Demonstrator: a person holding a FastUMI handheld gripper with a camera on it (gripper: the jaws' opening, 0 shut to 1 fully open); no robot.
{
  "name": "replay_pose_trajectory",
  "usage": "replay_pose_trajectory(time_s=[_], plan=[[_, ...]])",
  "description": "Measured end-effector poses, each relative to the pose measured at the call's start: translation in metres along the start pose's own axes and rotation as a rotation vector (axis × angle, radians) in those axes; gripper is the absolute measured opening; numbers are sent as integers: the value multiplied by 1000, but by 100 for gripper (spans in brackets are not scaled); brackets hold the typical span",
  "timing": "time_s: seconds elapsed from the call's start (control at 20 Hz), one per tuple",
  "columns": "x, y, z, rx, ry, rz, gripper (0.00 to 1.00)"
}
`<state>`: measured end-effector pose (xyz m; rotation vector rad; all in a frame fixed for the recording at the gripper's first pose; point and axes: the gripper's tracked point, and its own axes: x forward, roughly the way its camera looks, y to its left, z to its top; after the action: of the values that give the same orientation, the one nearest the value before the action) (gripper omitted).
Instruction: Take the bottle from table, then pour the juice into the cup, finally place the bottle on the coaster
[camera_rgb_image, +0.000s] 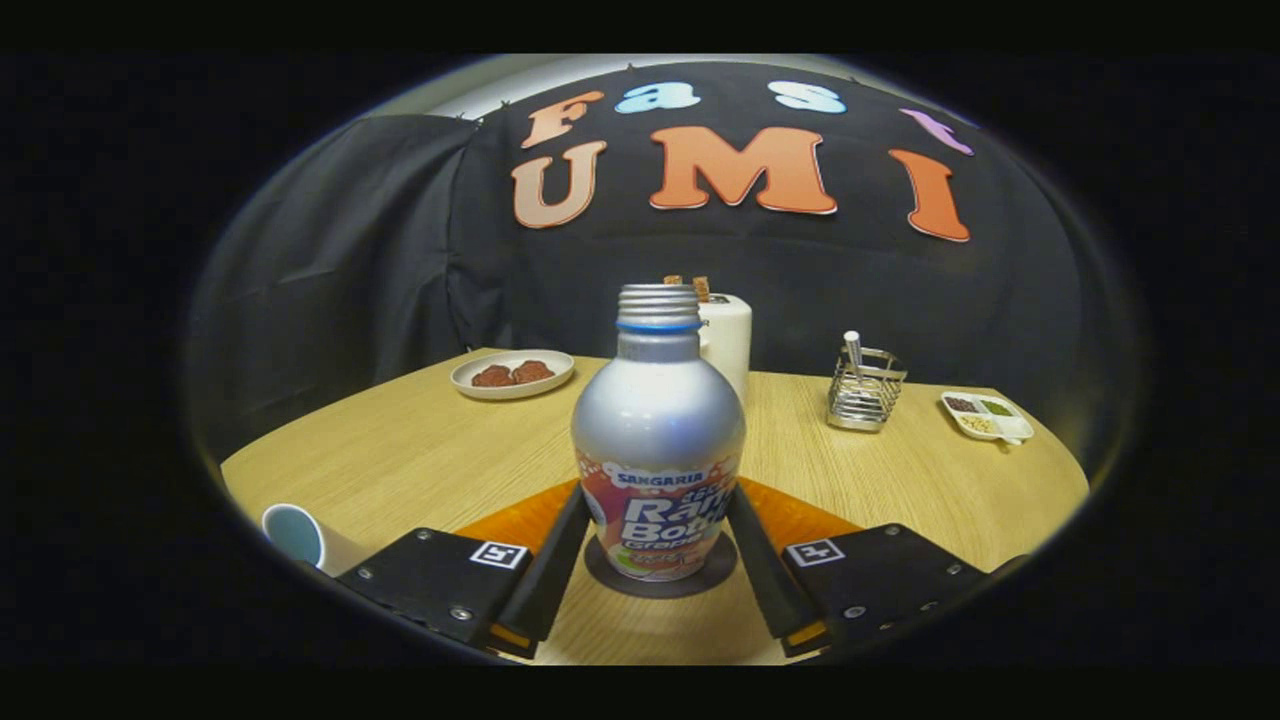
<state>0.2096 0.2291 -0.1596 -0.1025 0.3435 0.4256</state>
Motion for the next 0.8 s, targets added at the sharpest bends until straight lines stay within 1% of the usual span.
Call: replay_pose_trajectory(time_s=[0.3,0.4,0.5,0.7,0.8], plan=[[-2,-2,-9,-27,16,-20,82],[-4,-2,-9,-41,15,-25,87],[-9,-2,-4,-52,4,-36,98],[-29,-2,6,-35,-7,-41,98],[-47,-3,13,-27,-16,-48,98]])
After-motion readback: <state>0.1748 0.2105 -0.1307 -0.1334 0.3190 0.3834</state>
